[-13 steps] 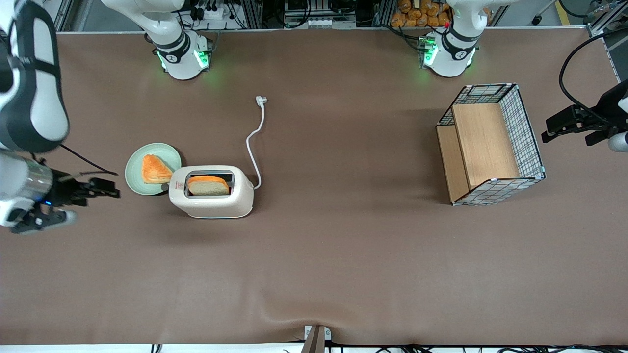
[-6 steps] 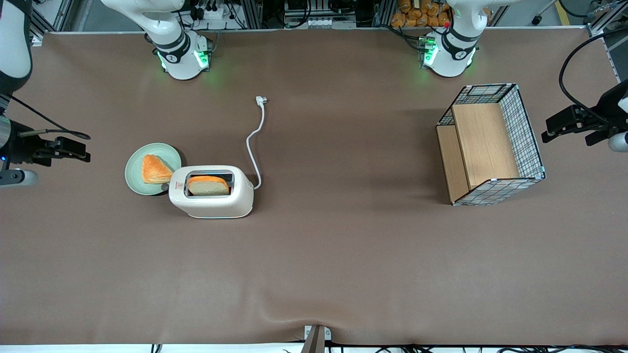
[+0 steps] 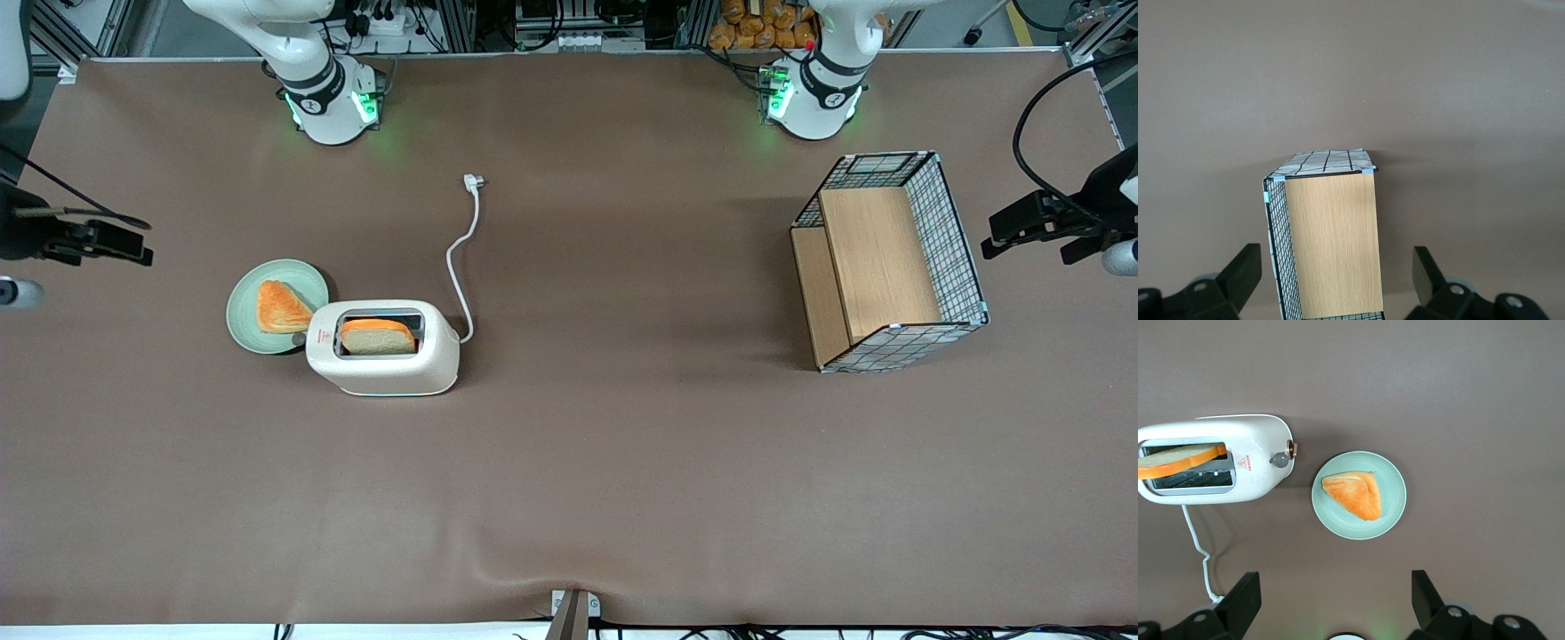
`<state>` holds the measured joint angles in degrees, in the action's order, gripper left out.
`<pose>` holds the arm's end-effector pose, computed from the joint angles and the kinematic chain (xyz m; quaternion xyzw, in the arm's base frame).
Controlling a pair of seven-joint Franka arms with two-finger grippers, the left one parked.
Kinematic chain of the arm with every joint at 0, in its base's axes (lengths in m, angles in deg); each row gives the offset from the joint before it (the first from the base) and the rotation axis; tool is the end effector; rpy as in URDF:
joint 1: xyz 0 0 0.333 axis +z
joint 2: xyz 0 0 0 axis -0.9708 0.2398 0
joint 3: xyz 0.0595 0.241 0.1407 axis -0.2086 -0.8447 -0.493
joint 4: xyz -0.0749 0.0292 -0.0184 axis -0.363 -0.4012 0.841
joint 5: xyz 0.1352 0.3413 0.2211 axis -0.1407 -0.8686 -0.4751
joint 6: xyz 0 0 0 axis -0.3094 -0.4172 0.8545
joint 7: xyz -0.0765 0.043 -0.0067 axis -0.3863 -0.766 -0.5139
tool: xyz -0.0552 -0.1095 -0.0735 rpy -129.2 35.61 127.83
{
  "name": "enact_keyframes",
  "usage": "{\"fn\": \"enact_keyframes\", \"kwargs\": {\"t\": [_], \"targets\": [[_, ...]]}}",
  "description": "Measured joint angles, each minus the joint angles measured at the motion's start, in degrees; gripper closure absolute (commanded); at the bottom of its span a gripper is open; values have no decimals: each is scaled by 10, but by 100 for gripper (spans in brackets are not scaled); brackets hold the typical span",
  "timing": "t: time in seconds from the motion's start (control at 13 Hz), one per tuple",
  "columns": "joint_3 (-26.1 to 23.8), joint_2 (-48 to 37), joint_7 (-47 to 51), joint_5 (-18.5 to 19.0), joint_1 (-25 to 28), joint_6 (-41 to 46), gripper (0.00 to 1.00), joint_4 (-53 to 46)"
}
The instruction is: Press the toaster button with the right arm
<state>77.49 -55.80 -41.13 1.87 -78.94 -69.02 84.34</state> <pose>0.5930 -0.0491 0.5145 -0.9969 0.0146 0.0754 0.0165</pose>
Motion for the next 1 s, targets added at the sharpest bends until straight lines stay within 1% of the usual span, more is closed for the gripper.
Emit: {"fn": "enact_keyframes", "kwargs": {"t": [0.38,1.0], "targets": [[-1,-30,50,0,0,25,0,10],[-15,-47,51,-5,6,30,0,9]]}}
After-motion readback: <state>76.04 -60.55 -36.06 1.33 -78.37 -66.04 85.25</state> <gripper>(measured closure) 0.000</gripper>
